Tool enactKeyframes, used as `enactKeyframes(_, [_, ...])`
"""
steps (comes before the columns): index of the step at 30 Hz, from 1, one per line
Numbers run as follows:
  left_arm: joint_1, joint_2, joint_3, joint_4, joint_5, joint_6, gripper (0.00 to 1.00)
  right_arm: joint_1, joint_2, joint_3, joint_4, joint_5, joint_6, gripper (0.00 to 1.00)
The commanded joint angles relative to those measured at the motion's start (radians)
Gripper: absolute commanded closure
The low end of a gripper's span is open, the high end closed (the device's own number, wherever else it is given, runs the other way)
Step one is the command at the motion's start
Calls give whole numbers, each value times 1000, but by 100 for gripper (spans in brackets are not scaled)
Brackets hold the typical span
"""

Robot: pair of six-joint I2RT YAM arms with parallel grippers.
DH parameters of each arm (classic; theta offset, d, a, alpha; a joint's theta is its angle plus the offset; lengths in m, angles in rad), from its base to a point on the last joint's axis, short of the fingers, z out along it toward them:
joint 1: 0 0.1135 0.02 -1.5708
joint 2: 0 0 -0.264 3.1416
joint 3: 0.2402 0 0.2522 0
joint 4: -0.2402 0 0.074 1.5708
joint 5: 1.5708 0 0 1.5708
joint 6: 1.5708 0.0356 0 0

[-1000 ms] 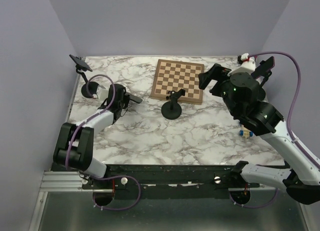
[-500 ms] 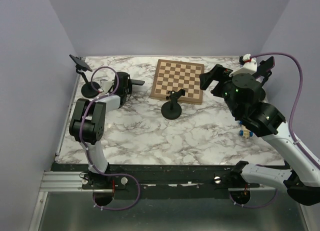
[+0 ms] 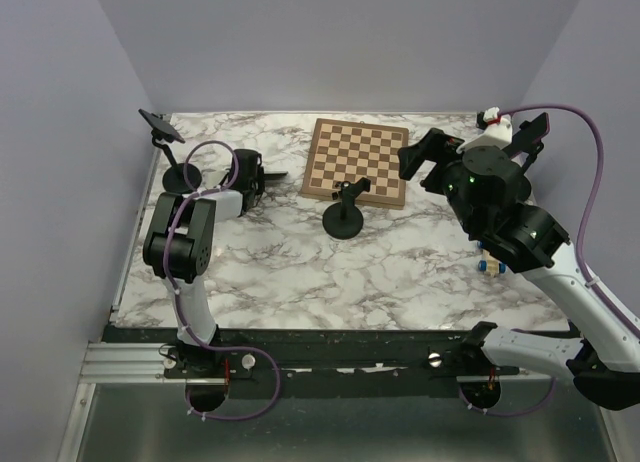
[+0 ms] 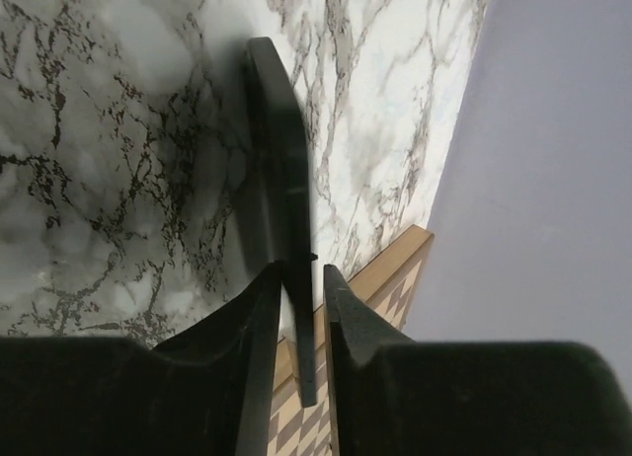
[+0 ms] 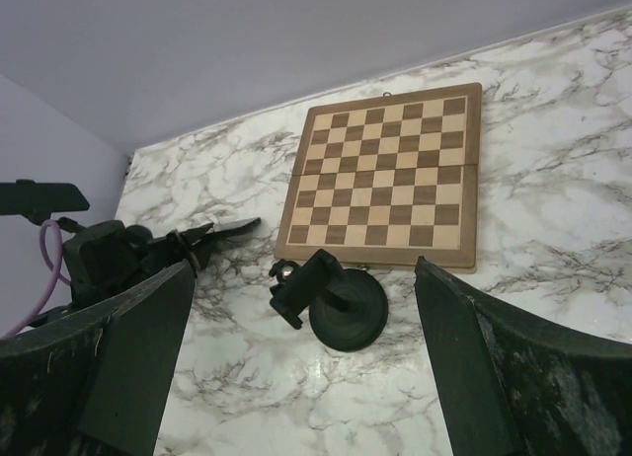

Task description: Remove the phone from the phone stand

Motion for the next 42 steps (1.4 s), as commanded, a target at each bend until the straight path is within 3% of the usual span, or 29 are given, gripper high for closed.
enactKeyframes(1, [12,18,-9,21,40,-46,66,1,-3,21,-11,16,-9,1])
enactKeyframes(8, [13,-3,-31,42,55,-31,62,1,-3,22,-12,13,-6,1])
enactKeyframes(12, [15,-37,-50,26,89,-38,48,1,-4,18,-10,16,-2,1])
enactKeyframes(14, [23,-53,-45,-42,129,-88,33,1,-2,18,-7,16,-2,1])
enactKeyframes(18, [60,-73,-39,-95,247,-85,31,1,13,23,-14,22,1,1])
enactKeyframes(22, [72,-140,-32,-154,245,9,26,1,53,50,-58,34,-13,0])
enactKeyframes(24, [70,-178,-19,-225,239,26,18,1,64,53,-60,8,-32,0])
enactKeyframes(27, [67,-249,-32,-250,270,51,16,1,73,47,-52,-26,-34,0])
enactKeyframes(32, [44,-395,-45,-368,254,169,14,1,103,43,-36,-78,-32,0])
enactKeyframes(38, [16,-544,-34,-545,174,420,11,1,160,67,-36,-181,-73,0])
enactKeyframes(42, [24,-703,-54,-554,-60,703,9,1,169,69,-16,-226,-88,0])
